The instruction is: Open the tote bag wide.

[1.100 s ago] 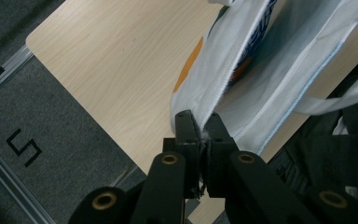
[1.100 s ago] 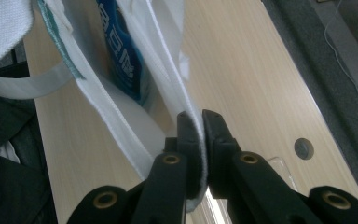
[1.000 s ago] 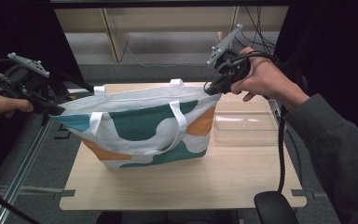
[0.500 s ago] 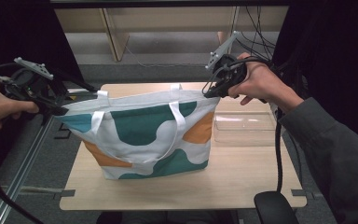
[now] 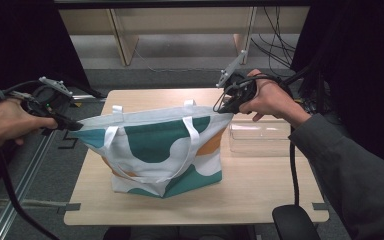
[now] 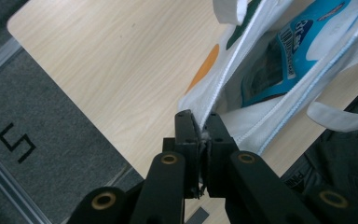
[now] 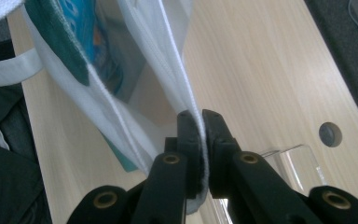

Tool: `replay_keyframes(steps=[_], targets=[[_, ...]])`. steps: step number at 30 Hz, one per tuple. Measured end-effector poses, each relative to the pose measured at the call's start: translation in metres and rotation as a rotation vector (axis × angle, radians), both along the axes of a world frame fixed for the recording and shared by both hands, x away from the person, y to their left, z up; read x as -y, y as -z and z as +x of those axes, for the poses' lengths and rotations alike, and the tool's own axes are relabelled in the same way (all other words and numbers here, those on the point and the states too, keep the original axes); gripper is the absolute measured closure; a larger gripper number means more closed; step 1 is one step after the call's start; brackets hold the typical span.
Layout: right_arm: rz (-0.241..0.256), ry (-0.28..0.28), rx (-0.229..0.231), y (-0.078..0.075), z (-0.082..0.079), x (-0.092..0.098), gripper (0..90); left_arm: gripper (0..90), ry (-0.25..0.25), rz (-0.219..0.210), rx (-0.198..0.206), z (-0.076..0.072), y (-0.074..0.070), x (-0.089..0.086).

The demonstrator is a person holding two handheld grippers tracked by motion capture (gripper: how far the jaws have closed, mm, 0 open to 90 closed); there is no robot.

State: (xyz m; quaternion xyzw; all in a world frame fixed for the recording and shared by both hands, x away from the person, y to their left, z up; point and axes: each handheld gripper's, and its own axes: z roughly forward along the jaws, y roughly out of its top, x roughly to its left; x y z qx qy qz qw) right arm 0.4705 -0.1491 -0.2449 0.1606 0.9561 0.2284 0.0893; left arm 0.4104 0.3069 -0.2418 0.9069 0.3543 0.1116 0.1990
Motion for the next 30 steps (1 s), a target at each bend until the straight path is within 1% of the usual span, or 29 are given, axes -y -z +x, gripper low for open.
replay_keyframes(steps=[1,2,5,8,9,12,13,14,15,16,17,18,19,20,21,22,23,24,25,26,27,28,29,30], targets=[[-0.004,0.004,-0.002,0.003,0.0,0.0,87.0,86.5,-0.003,0.004,-0.001,0.0,0.003,0.001],[-0.005,0.02,-0.011,0.006,-0.001,0.0,87.1,86.4,-0.003,0.009,-0.005,0.0,0.007,0.001],[-0.002,-0.009,-0.007,0.013,0.0,0.0,87.0,86.4,0.005,0.019,-0.018,-0.001,0.017,0.003],[-0.004,-0.007,-0.001,0.016,-0.003,0.0,87.0,86.2,0.007,0.009,-0.013,-0.005,0.024,0.003],[-0.003,-0.008,-0.001,0.017,-0.004,0.0,87.0,86.2,0.011,0.002,-0.025,-0.007,0.025,0.003],[-0.001,-0.016,0.0,0.019,-0.006,0.0,86.9,86.2,0.018,-0.008,-0.025,-0.009,0.03,0.001],[-0.009,-0.011,0.001,0.022,-0.008,-0.001,86.8,86.1,0.021,-0.009,-0.03,-0.01,0.036,0.002],[-0.016,-0.017,0.006,0.023,-0.008,-0.002,86.8,86.1,0.021,-0.009,-0.03,-0.01,0.036,0.002],[-0.016,-0.017,0.006,0.023,-0.008,-0.002,86.8,86.1,0.023,-0.008,-0.039,-0.01,0.039,0.002],[-0.028,-0.017,-0.006,0.029,-0.007,-0.004,86.8,86.0,0.024,-0.011,-0.042,-0.01,0.043,0.002],[-0.028,-0.017,-0.006,0.029,-0.007,-0.004,86.8,86.0,0.019,-0.013,-0.043,-0.01,0.047,0.003],[-0.036,-0.001,-0.014,0.033,-0.008,-0.005,86.5,85.7,0.023,-0.01,-0.043,-0.009,0.05,0.004],[-0.036,-0.001,-0.014,0.033,-0.008,-0.005,86.5,85.7,0.018,-0.017,-0.034,-0.009,0.053,0.005],[-0.037,-0.016,-0.003,0.035,-0.006,-0.006,86.3,85.5,0.023,-0.013,-0.037,-0.008,0.054,0.005],[-0.03,-0.002,0.004,0.035,-0.005,-0.005,85.7,85.4,0.014,-0.019,-0.034,-0.008,0.055,0.006],[-0.015,0.01,-0.001,0.034,-0.004,-0.004,85.0,85.4,0.017,-0.017,-0.039,-0.006,0.055,0.004],[0.029,0.025,0.008,0.028,-0.005,-0.002,79.8,85.2,0.008,-0.022,-0.035,-0.006,0.055,0.004],[0.029,0.025,0.008,0.028,-0.005,-0.002,79.8,85.2,0.005,-0.022,-0.029,-0.005,0.055,0.004],[0.048,0.031,0.02,0.023,-0.006,-0.002,76.4,85.2,0.002,-0.024,-0.03,-0.005,0.053,0.004],[0.076,0.03,0.039,0.017,-0.008,-0.001,71.4,85.2,0.01,-0.023,-0.022,-0.005,0.052,0.004],[0.153,0.019,0.058,0.004,-0.013,-0.001,65.3,85.1,0.015,-0.026,-0.011,-0.004,0.05,0.004],[0.153,0.019,0.058,0.004,-0.013,-0.001,65.3,85.1,0.009,-0.032,-0.003,-0.004,0.049,0.005],[0.172,-0.004,0.065,-0.003,-0.016,-0.001,65.1,84.9,0.012,-0.03,0.004,-0.004,0.048,0.004],[0.211,-0.025,0.043,-0.011,-0.024,-0.002,64.6,84.0,0.013,-0.027,0.006,-0.003,0.048,0.004]])
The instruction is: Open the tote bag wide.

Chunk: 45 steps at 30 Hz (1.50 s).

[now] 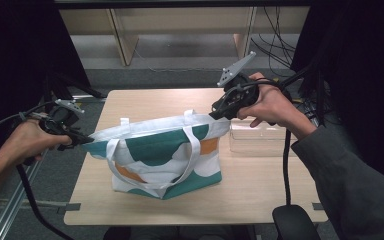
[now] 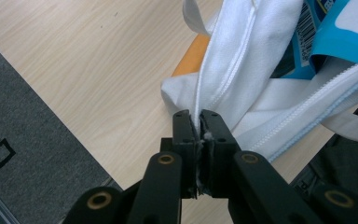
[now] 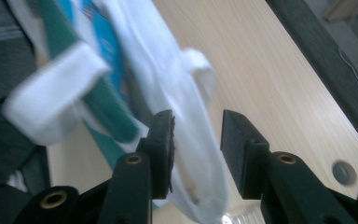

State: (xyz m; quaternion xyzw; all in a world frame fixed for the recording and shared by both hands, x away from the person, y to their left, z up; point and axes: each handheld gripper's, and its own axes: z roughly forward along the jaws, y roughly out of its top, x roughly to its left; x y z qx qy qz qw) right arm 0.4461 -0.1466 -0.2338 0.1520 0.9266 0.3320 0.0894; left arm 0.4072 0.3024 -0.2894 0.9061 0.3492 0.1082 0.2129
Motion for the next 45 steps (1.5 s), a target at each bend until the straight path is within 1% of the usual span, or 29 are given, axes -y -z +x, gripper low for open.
replay_keyframes(steps=[1,2,4,7,8,9,10,11,12,13,14,15,16,17,22,24,25,28,29,30,31,32,33,34,37,41,43,44,45], targets=[[0.0,0.0,0.0,0.0,0.0,0.0,64.6,83.5,0.0,0.0,0.0,0.0,0.0,0.0],[0.017,-0.043,0.003,-0.002,-0.002,-0.001,64.4,83.5,-0.004,-0.001,0.003,0.0,0.0,0.001],[0.004,-0.095,0.006,-0.002,-0.01,-0.005,60.3,80.5,0.006,-0.007,0.011,0.0,0.0,0.003],[-0.024,-0.139,-0.007,0.007,-0.015,-0.014,57.1,66.4,0.018,-0.027,0.037,0.004,-0.004,0.011],[-0.034,-0.145,-0.009,0.01,-0.015,-0.016,56.6,66.3,0.03,-0.028,0.033,0.007,-0.005,0.014],[-0.038,-0.122,-0.042,0.012,-0.018,-0.019,56.4,63.7,0.022,-0.037,0.017,0.009,-0.005,0.019],[-0.044,-0.148,-0.028,0.015,-0.015,-0.022,56.4,61.1,0.039,-0.024,0.016,0.013,-0.005,0.023],[-0.064,-0.159,-0.018,0.017,-0.015,-0.028,57.1,60.2,0.035,-0.019,0.004,0.016,-0.004,0.026],[-0.068,-0.158,-0.036,0.018,-0.016,-0.03,61.0,61.8,0.042,-0.015,-0.006,0.02,-0.003,0.028],[-0.068,-0.158,-0.036,0.018,-0.016,-0.03,61.0,61.8,0.039,-0.018,-0.006,0.023,-0.003,0.029],[-0.094,-0.182,-0.034,0.019,-0.019,-0.032,74.9,70.6,0.05,-0.016,-0.008,0.026,-0.002,0.029],[-0.094,-0.182,-0.034,0.019,-0.019,-0.032,74.9,70.6,0.059,-0.018,-0.019,0.028,-0.001,0.03],[-0.104,-0.197,-0.043,0.02,-0.019,-0.033,79.8,77.2,0.057,-0.013,-0.01,0.028,-0.001,0.03],[-0.141,-0.226,-0.044,0.023,-0.021,-0.033,85.6,86.2,0.056,-0.014,-0.014,0.03,0.001,0.029],[-0.146,-0.256,-0.057,0.028,-0.028,-0.031,88.7,88.2,0.039,-0.019,-0.014,0.03,0.004,0.028],[-0.14,-0.263,-0.055,0.026,-0.033,-0.03,88.7,88.3,0.038,-0.003,-0.007,0.03,0.004,0.027],[-0.147,-0.246,-0.074,0.025,-0.039,-0.029,88.8,88.3,0.033,-0.009,-0.007,0.03,0.005,0.027],[-0.144,-0.313,-0.051,0.028,-0.045,-0.03,88.8,88.3,0.037,-0.014,0.02,0.027,0.004,0.026],[-0.148,-0.296,-0.07,0.032,-0.049,-0.029,88.8,88.4,0.039,-0.014,0.024,0.026,0.004,0.026],[-0.149,-0.293,-0.069,0.035,-0.05,-0.029,88.8,88.3,0.025,-0.026,0.036,0.025,0.004,0.025],[-0.148,-0.326,-0.058,0.039,-0.049,-0.029,88.7,88.3,0.03,-0.025,0.039,0.025,0.005,0.024],[-0.165,-0.214,-0.133,0.042,-0.059,-0.027,88.8,88.3,0.025,-0.031,0.037,0.026,0.008,0.024],[-0.143,-0.331,-0.056,0.049,-0.05,-0.03,88.8,88.2,0.016,-0.032,0.036,0.026,0.011,0.025],[-0.15,-0.291,-0.09,0.055,-0.054,-0.03,88.8,88.3,0.02,-0.017,0.027,0.026,0.015,0.027],[-0.178,-0.286,-0.108,0.075,-0.052,-0.033,88.7,88.2,0.033,0.017,0.023,0.028,0.026,0.033],[-0.177,-0.286,-0.148,0.108,-0.047,-0.04,88.5,87.8,0.008,-0.035,0.032,0.028,0.037,0.03],[-0.176,-0.282,-0.15,0.11,-0.046,-0.041,88.5,87.5,0.012,-0.043,0.034,0.028,0.039,0.028],[-0.157,-0.289,-0.147,0.115,-0.042,-0.042,88.5,86.2,0.006,-0.054,0.031,0.027,0.039,0.026],[-0.159,-0.285,-0.157,0.115,-0.042,-0.042,88.5,85.3,-0.006,-0.064,0.036,0.026,0.038,0.026]])
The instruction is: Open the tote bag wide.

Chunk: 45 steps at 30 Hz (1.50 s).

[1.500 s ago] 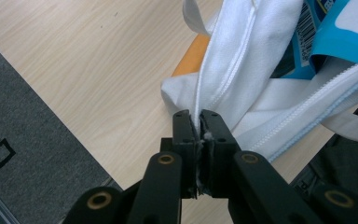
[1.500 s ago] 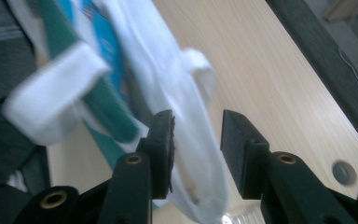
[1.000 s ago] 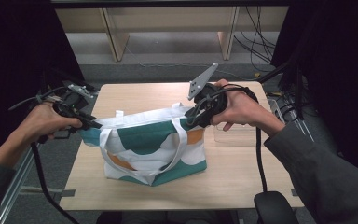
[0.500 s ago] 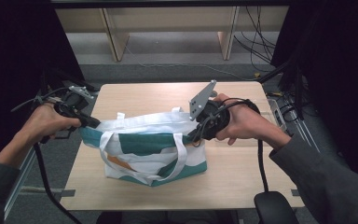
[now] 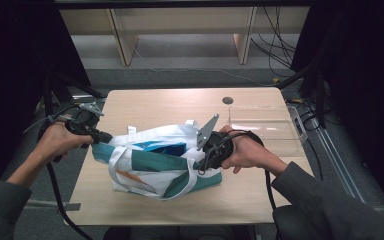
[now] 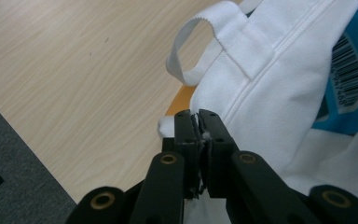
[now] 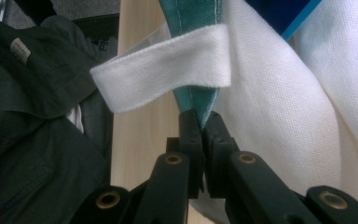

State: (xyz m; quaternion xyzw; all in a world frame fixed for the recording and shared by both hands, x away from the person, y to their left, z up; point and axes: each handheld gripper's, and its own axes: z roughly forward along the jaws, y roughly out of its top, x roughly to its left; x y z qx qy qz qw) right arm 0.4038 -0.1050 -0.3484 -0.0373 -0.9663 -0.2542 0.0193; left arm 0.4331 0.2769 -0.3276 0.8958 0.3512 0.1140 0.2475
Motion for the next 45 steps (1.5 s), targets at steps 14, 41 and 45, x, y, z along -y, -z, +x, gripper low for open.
replay_keyframes(steps=[14,41,45], targets=[[0.073,0.077,0.002,-0.025,-0.002,0.019,70.6,52.7,0.03,-0.119,0.133,-0.037,-0.065,-0.005],[0.09,0.267,0.094,-0.064,0.041,0.037,55.0,43.4,0.191,-0.069,-0.024,-0.056,-0.062,0.011],[0.074,0.242,0.091,-0.059,0.048,0.033,57.2,44.8,0.236,-0.054,-0.064,-0.057,-0.059,0.014]])
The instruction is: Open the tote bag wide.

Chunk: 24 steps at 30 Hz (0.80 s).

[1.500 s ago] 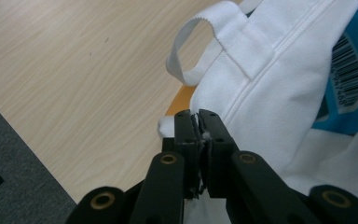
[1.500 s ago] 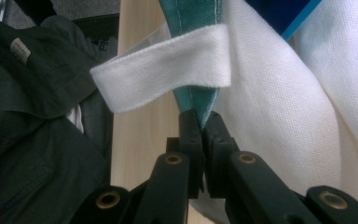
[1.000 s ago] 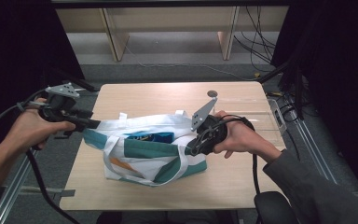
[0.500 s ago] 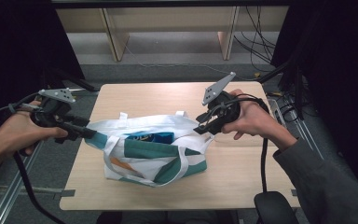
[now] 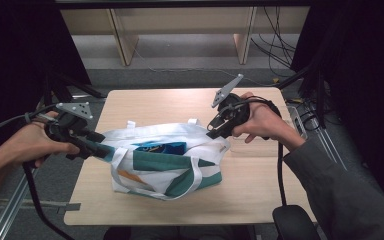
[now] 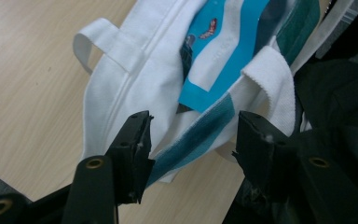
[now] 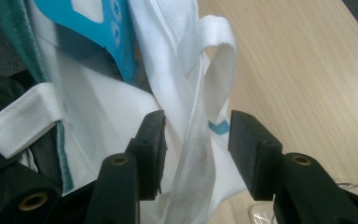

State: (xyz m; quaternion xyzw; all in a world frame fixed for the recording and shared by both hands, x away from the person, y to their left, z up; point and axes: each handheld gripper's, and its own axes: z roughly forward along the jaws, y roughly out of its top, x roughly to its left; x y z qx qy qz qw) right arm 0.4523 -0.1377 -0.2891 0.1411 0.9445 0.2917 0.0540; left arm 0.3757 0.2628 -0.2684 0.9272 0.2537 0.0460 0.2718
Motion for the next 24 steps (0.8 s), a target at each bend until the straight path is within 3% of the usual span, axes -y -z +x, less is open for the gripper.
replay_keyframes(steps=[1,3,6,7,8,9,10,12,13,16,19,22,24], targets=[[-0.011,0.026,-0.016,0.002,0.0,-0.002,60.1,45.0,0.004,0.004,-0.005,-0.001,0.0,0.0],[-0.032,0.024,-0.025,0.005,0.002,-0.005,63.9,47.3,0.015,0.005,-0.03,-0.004,0.002,0.001],[-0.064,-0.011,-0.012,0.01,0.002,-0.009,76.0,49.0,0.031,0.042,-0.052,-0.006,0.008,-0.001],[-0.081,-0.022,-0.002,0.011,0.003,-0.009,79.3,53.5,0.031,0.038,-0.05,-0.007,0.012,-0.001],[-0.093,-0.021,0.004,0.011,0.002,-0.01,82.1,59.1,0.068,0.086,-0.051,-0.004,0.015,-0.003],[-0.101,-0.017,0.01,0.012,0.001,-0.01,83.8,62.2,0.058,0.087,-0.065,-0.004,0.021,-0.003],[-0.113,-0.02,0.021,0.014,0.002,-0.011,87.1,73.4,0.066,0.095,-0.053,-0.003,0.027,-0.002],[-0.116,-0.018,0.025,0.016,0.002,-0.01,88.1,77.1,0.023,0.061,-0.043,-0.003,0.043,-0.001],[-0.125,-0.016,0.016,0.022,0.002,-0.01,88.6,84.8,0.017,0.046,-0.046,-0.002,0.051,0.0],[-0.128,-0.035,0.026,0.03,0.004,-0.01,88.7,85.8,0.023,0.046,-0.054,-0.002,0.073,0.002],[-0.133,-0.018,0.004,0.045,0.005,-0.01,88.7,86.4,0.007,0.033,-0.059,-0.003,0.094,0.002],[-0.11,0.029,-0.018,0.066,0.005,-0.006,88.7,86.5,-0.024,-0.023,-0.099,0.0,0.12,-0.008],[-0.098,0.045,-0.035,0.071,0.004,-0.004,88.7,86.5,-0.019,-0.031,-0.117,0.0,0.127,-0.009]])
